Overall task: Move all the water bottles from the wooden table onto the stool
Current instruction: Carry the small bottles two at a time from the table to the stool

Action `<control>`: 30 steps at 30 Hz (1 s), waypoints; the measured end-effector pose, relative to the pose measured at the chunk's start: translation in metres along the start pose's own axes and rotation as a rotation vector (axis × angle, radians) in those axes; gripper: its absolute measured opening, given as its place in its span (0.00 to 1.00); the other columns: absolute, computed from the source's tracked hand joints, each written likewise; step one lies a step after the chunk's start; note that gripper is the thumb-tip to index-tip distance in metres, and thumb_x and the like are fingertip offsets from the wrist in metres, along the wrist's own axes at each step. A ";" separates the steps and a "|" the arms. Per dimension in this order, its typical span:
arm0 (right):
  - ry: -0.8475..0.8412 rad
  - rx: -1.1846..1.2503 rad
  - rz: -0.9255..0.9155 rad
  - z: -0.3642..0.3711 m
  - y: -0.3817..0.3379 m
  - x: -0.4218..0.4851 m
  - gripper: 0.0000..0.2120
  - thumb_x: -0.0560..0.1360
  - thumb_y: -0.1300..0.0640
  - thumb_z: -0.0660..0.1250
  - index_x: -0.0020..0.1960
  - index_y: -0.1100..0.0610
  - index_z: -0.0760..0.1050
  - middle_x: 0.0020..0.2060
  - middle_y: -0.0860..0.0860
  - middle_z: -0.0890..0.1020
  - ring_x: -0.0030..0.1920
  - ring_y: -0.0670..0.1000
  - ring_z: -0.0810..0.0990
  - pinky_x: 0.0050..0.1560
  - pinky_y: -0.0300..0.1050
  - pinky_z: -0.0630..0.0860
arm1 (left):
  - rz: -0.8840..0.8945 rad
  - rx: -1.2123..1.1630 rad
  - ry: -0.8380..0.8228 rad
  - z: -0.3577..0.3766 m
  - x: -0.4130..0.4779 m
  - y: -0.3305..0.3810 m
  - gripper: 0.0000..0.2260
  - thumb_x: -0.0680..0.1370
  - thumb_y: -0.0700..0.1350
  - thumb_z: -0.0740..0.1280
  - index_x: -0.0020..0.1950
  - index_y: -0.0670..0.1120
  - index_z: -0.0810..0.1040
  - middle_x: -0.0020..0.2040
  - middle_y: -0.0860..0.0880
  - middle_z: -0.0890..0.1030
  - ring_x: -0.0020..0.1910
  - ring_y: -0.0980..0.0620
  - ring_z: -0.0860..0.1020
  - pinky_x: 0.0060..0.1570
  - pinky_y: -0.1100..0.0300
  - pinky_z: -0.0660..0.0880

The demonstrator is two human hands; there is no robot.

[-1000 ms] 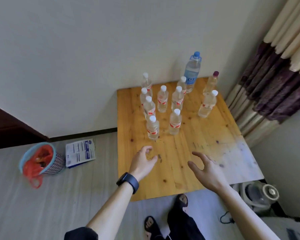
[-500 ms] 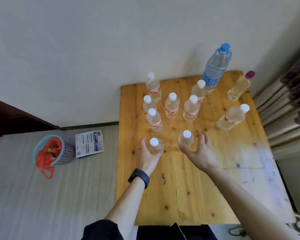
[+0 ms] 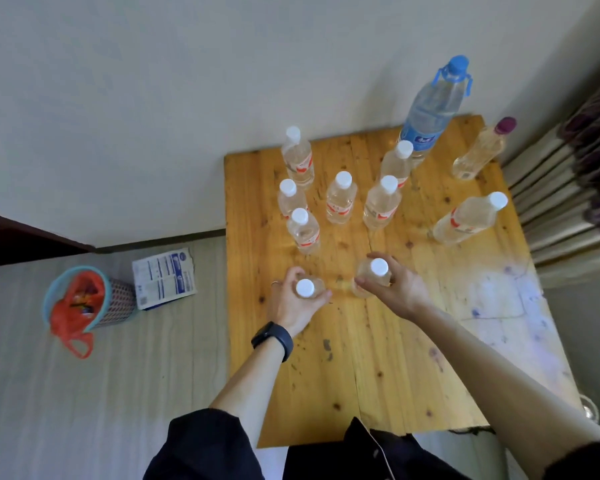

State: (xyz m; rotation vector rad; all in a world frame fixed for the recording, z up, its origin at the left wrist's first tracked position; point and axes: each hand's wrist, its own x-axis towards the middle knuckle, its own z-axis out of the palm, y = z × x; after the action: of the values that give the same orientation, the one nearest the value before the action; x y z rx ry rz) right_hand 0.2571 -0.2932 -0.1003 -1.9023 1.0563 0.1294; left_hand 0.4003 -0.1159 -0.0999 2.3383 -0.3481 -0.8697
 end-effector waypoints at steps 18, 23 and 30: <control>-0.055 0.008 -0.029 0.066 0.009 -0.101 0.25 0.69 0.33 0.70 0.64 0.36 0.71 0.59 0.36 0.78 0.55 0.43 0.78 0.55 0.40 0.76 | -0.029 -0.024 -0.043 -0.004 -0.048 -0.058 0.25 0.63 0.66 0.73 0.45 0.58 0.61 0.41 0.50 0.77 0.38 0.47 0.79 0.35 0.45 0.79; 0.068 0.113 0.015 0.089 -0.002 -0.098 0.21 0.67 0.42 0.75 0.57 0.43 0.72 0.54 0.41 0.77 0.51 0.47 0.78 0.45 0.32 0.69 | 0.042 -0.093 -0.125 -0.008 -0.057 -0.070 0.26 0.67 0.60 0.76 0.61 0.68 0.70 0.58 0.58 0.76 0.58 0.56 0.75 0.53 0.57 0.77; 0.178 0.217 0.123 0.103 -0.009 -0.092 0.18 0.66 0.51 0.78 0.54 0.42 0.78 0.44 0.36 0.83 0.46 0.37 0.79 0.42 0.29 0.71 | 0.161 -0.004 -0.158 -0.004 -0.051 -0.073 0.17 0.67 0.54 0.77 0.53 0.56 0.79 0.48 0.58 0.79 0.47 0.60 0.74 0.40 0.75 0.66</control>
State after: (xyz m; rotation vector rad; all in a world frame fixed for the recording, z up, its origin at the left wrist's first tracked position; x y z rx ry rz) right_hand 0.2391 -0.1564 -0.1087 -1.6761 1.2551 -0.0836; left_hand 0.3670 -0.0353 -0.1177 2.2083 -0.5918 -0.9762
